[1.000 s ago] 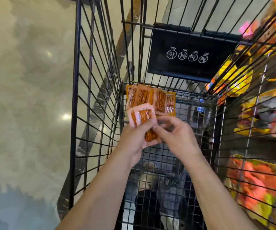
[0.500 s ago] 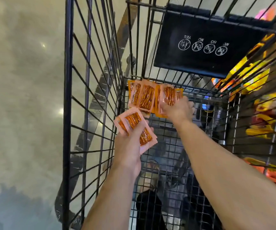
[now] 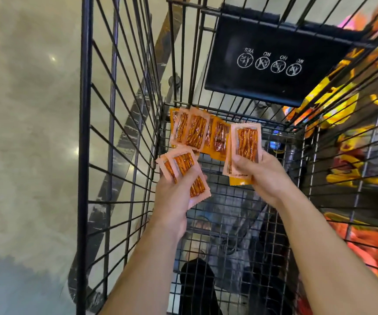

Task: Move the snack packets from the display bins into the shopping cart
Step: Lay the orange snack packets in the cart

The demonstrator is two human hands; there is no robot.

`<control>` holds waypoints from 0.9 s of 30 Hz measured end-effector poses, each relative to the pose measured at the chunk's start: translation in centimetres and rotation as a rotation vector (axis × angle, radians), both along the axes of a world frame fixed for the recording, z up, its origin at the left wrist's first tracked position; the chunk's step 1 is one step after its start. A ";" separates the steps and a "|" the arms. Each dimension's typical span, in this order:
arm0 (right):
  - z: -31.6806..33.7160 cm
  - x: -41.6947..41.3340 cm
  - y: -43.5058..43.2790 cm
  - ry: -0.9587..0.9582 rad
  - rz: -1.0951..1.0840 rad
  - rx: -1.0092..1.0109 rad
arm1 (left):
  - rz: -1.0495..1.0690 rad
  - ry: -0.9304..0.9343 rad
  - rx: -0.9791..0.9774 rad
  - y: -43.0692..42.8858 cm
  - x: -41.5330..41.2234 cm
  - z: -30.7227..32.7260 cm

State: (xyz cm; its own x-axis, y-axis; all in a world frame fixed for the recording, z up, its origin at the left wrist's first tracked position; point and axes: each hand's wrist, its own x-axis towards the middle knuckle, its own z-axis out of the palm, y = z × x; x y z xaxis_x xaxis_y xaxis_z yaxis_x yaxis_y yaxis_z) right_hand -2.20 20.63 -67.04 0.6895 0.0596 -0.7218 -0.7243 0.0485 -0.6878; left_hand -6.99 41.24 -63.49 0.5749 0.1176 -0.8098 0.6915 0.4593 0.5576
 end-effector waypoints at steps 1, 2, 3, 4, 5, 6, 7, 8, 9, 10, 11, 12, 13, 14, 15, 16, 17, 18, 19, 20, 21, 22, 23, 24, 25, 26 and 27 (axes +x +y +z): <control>0.9 -0.5 -0.2 -0.014 0.042 0.066 | -0.022 -0.005 -0.003 -0.1 0.0 0.1; 1.7 -1.0 -0.3 -0.028 0.092 0.101 | -0.046 -0.010 -0.009 -0.3 -0.1 0.3; 2.4 -1.4 -0.1 -0.039 0.146 0.107 | -0.074 -0.016 -0.022 -0.4 -0.1 0.4; 3.0 -1.8 0.2 -0.047 0.198 0.093 | -0.108 -0.025 -0.040 -0.6 -0.2 0.6; 3.4 -2.3 0.5 -0.059 0.254 0.065 | -0.142 -0.036 -0.064 -0.8 -0.3 0.9; 3.8 -2.6 1.0 -0.081 0.312 0.029 | -0.168 -0.046 -0.090 -1.0 -0.3 1.1; 4.0 -3.0 1.6 -0.115 0.360 -0.002 | -0.184 -0.055 -0.116 -1.2 -0.4 1.4; 4.2 -3.3 2.2 -0.153 0.386 -0.013 | -0.192 -0.064 -0.136 -1.2 -0.5 1.4; 4.4 -3.5 2.9 -0.187 0.391 -0.002 | -0.198 -0.076 -0.146 -1.2 -0.6 1.5; 4.6 -3.7 3.6 -0.212 0.392 0.019 | -0.203 -0.090 -0.149 -1.1 -0.8 1.4; 4.7 -4.0 4.2 -0.242 0.415 0.025 | -0.212 -0.102 -0.150 -1.1 -0.9 1.3; 4.5 -4.1 4.8 -0.279 0.464 -0.005 | -0.225 -0.104 -0.149 -1.0 -1.1 1.3; 4.4 -4.3 5.2 -0.315 0.535 -0.078 | -0.239 -0.093 -0.139 -0.8 -1.2 1.1; 4.2 -4.5 5.5 -0.333 0.603 -0.181 | -0.249 -0.079 -0.122 -0.7 -1.4 0.9; 4.1 -4.7 5.6 -0.338 0.648 -0.270 | -0.254 -0.069 -0.105 -0.5 -1.6 0.7; 4.1 -4.7 5.7 -0.345 0.675 -0.302 | -0.248 -0.065 -0.092 -0.3 -1.7 0.5; 4.1 -4.7 5.7 -0.357 0.702 -0.295 | -0.232 -0.063 -0.078 -0.1 -1.9 0.3; 4.2 -4.5 5.7 -0.360 0.740 -0.276 | -0.212 -0.059 -0.063 0.0 -2.0 0.1; 4.2 -4.2 5.5 -0.354 0.786 -0.261 | -0.185 -0.049 -0.057 0.1 -2.1 0.0; 4.2 -3.7 5.2 -0.331 0.830 -0.246 | -0.147 -0.036 -0.067 0.2 -2.2 -0.1; 4.1 -3.0 4.9 -0.291 0.846 -0.224 | -0.098 -0.023 -0.089 0.3 -2.3 -0.3; 3.9 -2.2 4.8 -0.247 0.808 -0.206 | -0.049 -0.015 -0.105 0.4 -2.3 -0.4; 3.6 -1.4 4.8 -0.223 0.711 -0.221 | -0.015 -0.009 -0.096 0.6 -2.3 -0.6; 3.2 -0.4 5.1 -0.222 0.566 -0.263 | 0.004 -0.002 -0.069 0.7 -2.4 -0.8; 2.6 0.7 5.6 -0.235 0.415 -0.342 | 0.013 0.004 -0.043 0.8 -2.6 -1.0; 1.7 1.8 6.4 -0.229 0.302 -0.439 | 0.018 0.007 -0.025 0.8 -2.7 -1.3; 0.7 2.8 7.2 -0.196 0.245 -0.539 | 0.019 0.013 -0.009 0.8 -2.9 -1.5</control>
State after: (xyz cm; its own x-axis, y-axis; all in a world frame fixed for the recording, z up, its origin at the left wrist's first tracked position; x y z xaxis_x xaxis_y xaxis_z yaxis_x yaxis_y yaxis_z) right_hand 0.63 27.86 -66.30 0.8245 -0.1043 -0.5561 -0.5283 -0.4939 -0.6906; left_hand -9.90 42.05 -65.00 0.5622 0.1206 -0.8182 0.6899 0.4773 0.5443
